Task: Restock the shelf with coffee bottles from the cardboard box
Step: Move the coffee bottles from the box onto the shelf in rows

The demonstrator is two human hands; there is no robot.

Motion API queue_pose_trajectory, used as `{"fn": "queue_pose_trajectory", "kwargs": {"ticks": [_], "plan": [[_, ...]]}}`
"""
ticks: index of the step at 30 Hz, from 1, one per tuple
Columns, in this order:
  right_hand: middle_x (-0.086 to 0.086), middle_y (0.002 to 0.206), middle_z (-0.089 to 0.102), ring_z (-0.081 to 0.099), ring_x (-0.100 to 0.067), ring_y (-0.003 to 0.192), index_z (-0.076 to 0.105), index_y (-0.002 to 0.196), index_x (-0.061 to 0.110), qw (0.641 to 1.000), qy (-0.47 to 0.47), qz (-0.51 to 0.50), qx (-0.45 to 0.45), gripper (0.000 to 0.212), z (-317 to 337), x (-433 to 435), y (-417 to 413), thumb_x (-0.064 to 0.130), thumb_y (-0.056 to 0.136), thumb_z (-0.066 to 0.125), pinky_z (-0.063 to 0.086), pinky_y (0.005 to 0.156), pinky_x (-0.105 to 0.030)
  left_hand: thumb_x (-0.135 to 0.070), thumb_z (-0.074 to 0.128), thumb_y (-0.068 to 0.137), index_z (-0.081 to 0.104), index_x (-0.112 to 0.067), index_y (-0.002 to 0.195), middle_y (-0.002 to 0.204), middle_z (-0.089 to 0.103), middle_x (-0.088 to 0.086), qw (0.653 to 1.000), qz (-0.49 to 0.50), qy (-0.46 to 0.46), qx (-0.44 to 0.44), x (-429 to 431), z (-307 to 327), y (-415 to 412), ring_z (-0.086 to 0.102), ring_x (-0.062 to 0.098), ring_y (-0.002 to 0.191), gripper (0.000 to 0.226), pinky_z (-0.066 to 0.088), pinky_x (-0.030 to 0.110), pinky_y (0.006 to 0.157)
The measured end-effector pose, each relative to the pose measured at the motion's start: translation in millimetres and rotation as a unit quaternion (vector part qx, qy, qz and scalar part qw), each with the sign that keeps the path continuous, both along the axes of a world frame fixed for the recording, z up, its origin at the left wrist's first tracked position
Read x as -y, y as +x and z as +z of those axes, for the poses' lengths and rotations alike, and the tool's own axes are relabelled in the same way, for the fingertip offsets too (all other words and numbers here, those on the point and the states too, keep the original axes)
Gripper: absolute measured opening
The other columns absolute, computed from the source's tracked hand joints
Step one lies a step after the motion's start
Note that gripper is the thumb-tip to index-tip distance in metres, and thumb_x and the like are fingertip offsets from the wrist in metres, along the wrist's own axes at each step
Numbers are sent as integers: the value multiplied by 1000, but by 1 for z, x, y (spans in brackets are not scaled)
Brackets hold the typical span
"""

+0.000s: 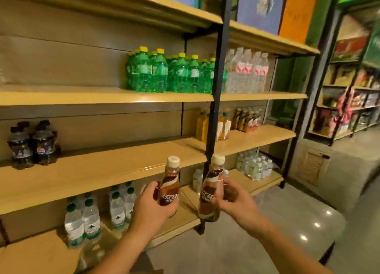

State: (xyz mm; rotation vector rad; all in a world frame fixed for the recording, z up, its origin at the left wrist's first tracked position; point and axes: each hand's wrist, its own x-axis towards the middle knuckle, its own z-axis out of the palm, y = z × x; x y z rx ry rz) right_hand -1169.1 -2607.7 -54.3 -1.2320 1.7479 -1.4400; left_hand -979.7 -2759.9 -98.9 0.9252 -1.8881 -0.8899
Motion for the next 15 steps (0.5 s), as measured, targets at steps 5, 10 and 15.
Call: {"fn": "queue_pose_trajectory", "kwargs": {"ticks": [5, 10, 15], "plan": [[13, 113, 73, 67, -9, 109, 62, 118, 37, 1000, -18, -18, -7, 40, 38, -52, -109, 16, 87, 77, 56, 80, -23, -39, 89, 71, 62, -31, 93, 98, 62, -8, 999, -43, -6, -4, -42, 43, -115, 65, 11, 86, 35, 56, 31, 74], [14, 106, 75, 70, -9, 102, 63, 113, 36, 998, -36, -51, -30, 35, 66, -91, -209, 13, 89, 74, 56, 70, -18, -40, 91, 69, 63, -33, 93, 97, 63, -7, 997, -75, -25, -15, -76, 73, -228, 65, 10, 84, 38, 56, 26, 71], [6, 121, 68, 63, -15, 114, 59, 125, 30, 997, -29, -69, -36, 39, 81, -101, -297, 17, 91, 72, 55, 95, -35, -41, 89, 71, 58, -37, 93, 98, 64, -8, 995, -86, -46, -14, -81, 97, -321, 63, 8, 85, 38, 53, 24, 69]]}}
